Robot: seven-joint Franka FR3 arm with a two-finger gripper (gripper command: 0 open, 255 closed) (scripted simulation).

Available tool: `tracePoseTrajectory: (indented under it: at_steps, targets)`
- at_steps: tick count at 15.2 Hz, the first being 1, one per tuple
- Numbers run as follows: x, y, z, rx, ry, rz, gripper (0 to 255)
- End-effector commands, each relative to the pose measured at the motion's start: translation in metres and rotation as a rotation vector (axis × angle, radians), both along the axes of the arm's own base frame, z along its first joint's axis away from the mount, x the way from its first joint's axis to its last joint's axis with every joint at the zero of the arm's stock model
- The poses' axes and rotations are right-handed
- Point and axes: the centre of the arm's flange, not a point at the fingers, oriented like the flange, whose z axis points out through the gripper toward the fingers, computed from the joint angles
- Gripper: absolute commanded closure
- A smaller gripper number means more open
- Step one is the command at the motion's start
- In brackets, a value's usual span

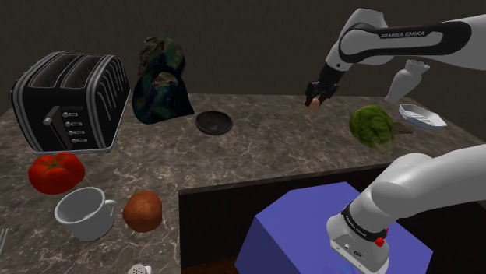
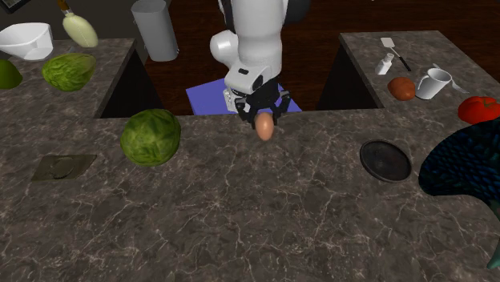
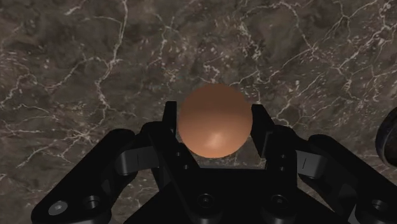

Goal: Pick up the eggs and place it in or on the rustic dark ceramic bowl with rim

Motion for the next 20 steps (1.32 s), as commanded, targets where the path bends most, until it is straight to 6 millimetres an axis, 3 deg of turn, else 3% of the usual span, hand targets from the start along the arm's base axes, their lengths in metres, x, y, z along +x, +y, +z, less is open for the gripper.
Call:
tracePoseTrajectory:
  at_steps: [1, 20]
  targets:
    - [0.011, 0.022, 0.002, 0.0, 0.0, -0.001, 255]
    - [0.135, 0.24, 0.007, 0.0, 0.0, -0.001, 255]
